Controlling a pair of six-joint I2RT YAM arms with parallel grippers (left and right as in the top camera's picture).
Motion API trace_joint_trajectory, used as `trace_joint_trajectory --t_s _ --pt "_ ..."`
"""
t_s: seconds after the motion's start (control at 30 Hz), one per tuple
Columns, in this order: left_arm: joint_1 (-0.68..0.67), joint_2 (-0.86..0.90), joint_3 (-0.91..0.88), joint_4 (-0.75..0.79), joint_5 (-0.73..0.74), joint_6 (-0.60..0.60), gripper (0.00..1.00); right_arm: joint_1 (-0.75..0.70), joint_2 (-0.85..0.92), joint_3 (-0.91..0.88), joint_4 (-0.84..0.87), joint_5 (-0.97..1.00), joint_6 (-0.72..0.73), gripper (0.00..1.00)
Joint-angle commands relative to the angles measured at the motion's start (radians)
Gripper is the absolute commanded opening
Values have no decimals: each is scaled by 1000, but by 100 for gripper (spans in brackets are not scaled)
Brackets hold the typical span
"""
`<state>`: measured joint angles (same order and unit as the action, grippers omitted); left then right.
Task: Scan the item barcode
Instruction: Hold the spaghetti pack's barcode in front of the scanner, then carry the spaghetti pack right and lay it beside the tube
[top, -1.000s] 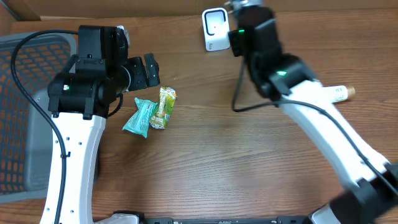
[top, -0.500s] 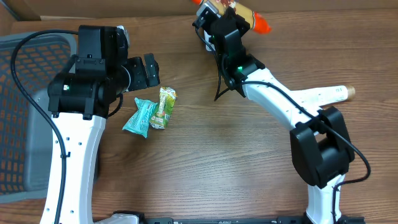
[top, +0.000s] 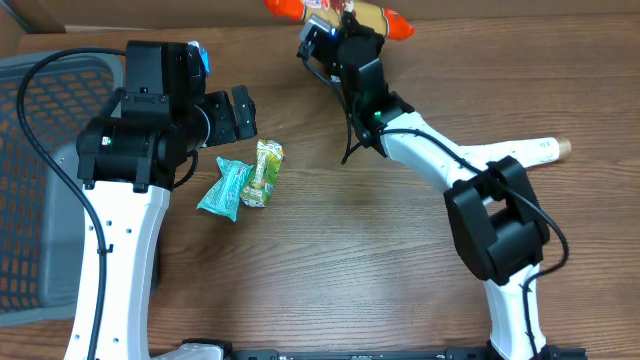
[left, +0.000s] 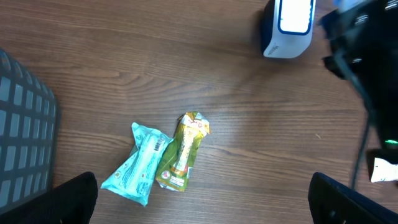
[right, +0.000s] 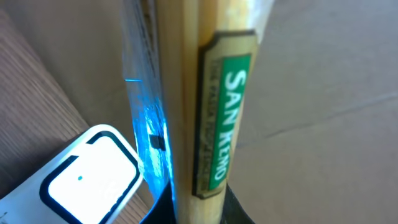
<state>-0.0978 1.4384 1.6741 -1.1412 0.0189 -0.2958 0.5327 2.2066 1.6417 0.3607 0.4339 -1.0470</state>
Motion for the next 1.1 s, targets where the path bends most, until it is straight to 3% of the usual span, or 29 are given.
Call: trace_joint_trajectory --t_s 0.0,0.37,0.6,0.83,0.93,1.07 --pt "-2 2 10 0 7 11 99 6 52 35 89 -3 -133 4" --pt "-2 2 10 0 7 11 100 7 93 35 194 14 -156 4" --pt "-2 2 10 0 7 11 99 19 68 39 161 56 -152 4" --pt "-2 2 10 0 7 11 100 18 -61 39 130 189 70 3" --pt "-2 2 10 0 7 11 100 9 -188 39 -49 277 241 3" --pt "-2 2 10 0 7 11 99 -15 -372 39 -414 196 527 4"
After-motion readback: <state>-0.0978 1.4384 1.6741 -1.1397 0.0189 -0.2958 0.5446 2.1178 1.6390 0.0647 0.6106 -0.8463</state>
